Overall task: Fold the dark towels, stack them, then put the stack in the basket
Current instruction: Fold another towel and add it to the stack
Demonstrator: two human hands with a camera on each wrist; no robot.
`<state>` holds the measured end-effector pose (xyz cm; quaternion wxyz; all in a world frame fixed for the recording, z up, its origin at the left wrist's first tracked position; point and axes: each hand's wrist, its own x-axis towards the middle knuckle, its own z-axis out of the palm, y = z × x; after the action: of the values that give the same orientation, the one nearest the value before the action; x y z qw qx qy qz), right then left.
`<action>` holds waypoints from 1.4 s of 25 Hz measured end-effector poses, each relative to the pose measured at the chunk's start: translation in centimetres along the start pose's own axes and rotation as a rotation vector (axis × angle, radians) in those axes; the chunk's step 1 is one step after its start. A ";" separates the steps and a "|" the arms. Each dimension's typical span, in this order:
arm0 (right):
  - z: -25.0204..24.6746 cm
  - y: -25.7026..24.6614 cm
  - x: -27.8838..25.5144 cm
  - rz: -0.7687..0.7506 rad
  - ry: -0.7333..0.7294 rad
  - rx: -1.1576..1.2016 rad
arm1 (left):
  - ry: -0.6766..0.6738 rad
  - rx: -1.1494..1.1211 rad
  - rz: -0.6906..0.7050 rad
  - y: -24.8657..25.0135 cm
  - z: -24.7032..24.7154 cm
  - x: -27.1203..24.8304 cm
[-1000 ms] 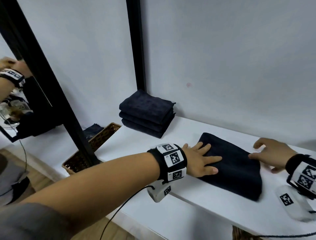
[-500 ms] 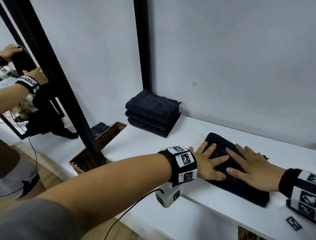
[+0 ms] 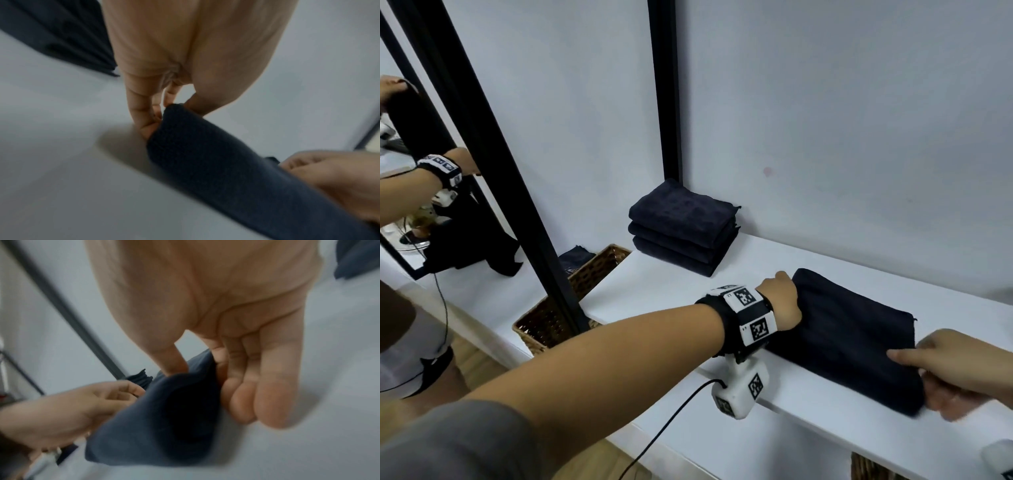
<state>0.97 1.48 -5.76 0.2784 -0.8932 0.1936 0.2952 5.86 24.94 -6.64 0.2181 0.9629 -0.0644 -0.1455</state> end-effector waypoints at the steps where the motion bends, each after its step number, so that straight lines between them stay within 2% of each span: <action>1: 0.1 -0.1 0.2 -0.002 0.030 0.036 | -0.017 -0.050 -0.027 0.2 -0.2 0.0; 5: 0.4 -0.8 0.5 -0.031 0.110 0.114 | -0.079 -0.352 -0.065 -0.6 -0.5 0.0; 9: 0.3 -1.7 0.8 -0.077 0.090 0.217 | 0.019 -0.363 0.039 -2.0 0.1 -0.7; 12: -0.4 -3.9 0.4 -0.179 0.084 0.305 | 0.098 -0.359 0.145 -2.6 -2.1 -1.5; 16: -1.1 -10.1 -0.5 -0.433 0.047 0.565 | 0.287 -0.237 0.158 -3.9 -9.9 -1.2; 20: 0.3 -19.3 -0.2 -0.662 -0.034 0.854 | 0.449 -0.029 0.040 -5.8 -19.2 0.5; 23: 1.7 -26.3 0.7 -0.718 -0.045 0.922 | 0.496 0.061 -0.076 -8.5 -23.4 3.4; 27: 5.2 -31.1 5.5 -0.598 -0.155 0.841 | 0.403 0.273 -0.254 -14.5 -20.8 9.4; 29: 6.7 -31.1 7.8 -0.576 -0.154 0.814 | 0.385 0.243 -0.321 -16.8 -18.3 11.1; 32: 7.1 -30.8 8.5 -0.585 -0.161 0.862 | 0.405 0.162 -0.339 -18.5 -16.4 12.2; 35: 6.9 -30.3 8.0 -0.608 -0.181 0.812 | 0.425 0.334 -0.387 -18.4 -15.3 11.9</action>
<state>19.54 27.63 -3.89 0.6917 -0.6999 -0.0007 0.1781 23.01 45.30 -4.52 0.0342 0.9885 0.1438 0.0327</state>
